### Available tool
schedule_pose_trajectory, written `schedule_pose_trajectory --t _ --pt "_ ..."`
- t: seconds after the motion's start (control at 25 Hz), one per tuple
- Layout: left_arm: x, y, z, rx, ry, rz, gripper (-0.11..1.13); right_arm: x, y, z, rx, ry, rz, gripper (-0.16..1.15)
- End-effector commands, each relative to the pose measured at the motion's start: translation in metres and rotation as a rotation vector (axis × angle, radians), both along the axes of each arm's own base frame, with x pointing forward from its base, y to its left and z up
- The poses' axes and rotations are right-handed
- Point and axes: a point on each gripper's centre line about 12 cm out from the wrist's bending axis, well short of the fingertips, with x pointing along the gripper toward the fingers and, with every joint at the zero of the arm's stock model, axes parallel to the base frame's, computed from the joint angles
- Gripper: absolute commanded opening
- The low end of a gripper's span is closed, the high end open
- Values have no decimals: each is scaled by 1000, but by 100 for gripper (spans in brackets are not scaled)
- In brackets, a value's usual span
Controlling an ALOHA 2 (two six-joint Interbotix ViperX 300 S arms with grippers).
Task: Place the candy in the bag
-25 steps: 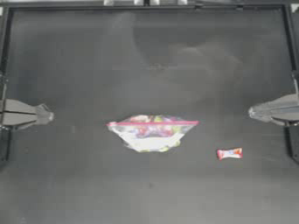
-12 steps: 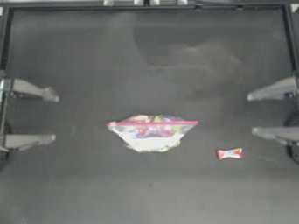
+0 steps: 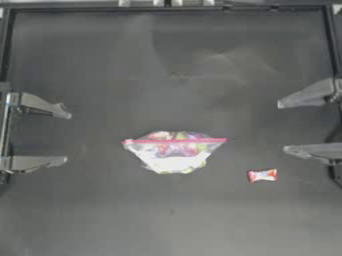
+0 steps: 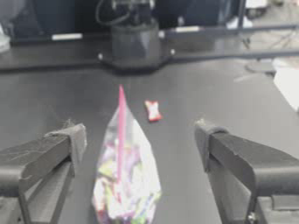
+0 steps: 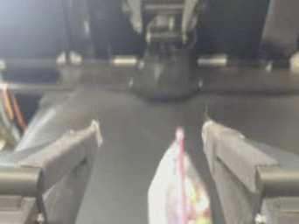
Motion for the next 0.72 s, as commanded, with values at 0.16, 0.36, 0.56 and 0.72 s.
schedule_pose_trajectory --t 0.16,0.36,0.56,0.72 --pt "8 3 -5 0 49 14 102 33 -10 26 14 165 -29 98" --pt "7 3 -9 -1 60 14 102 62 -13 35 9 305 -26 98" --pt "6 5 -12 -1 66 23 101 91 -17 43 -5 412 -27 98" --pt "5 6 -14 -2 69 29 101 113 -22 48 -40 478 -37 98"
